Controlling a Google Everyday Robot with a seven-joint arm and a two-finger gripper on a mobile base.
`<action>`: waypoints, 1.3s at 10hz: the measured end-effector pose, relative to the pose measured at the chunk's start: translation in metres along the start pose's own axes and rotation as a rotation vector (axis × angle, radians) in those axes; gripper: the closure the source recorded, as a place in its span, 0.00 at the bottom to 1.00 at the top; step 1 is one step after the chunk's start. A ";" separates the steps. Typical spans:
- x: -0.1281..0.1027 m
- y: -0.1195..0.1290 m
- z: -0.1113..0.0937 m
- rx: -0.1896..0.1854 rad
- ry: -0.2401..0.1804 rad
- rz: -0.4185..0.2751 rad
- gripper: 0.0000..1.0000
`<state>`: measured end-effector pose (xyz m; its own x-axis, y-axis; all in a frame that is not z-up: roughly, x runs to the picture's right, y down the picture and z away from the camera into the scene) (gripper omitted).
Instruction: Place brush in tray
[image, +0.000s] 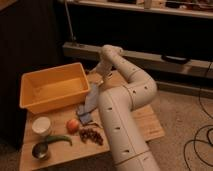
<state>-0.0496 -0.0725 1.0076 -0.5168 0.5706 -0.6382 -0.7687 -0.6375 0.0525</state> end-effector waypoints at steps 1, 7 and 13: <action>0.000 0.000 0.000 -0.001 -0.001 0.000 0.20; -0.011 -0.015 0.009 -0.274 0.004 0.033 0.20; -0.010 0.001 -0.001 -0.359 -0.014 -0.009 0.20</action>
<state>-0.0452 -0.0794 1.0130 -0.5180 0.5824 -0.6265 -0.5929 -0.7724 -0.2278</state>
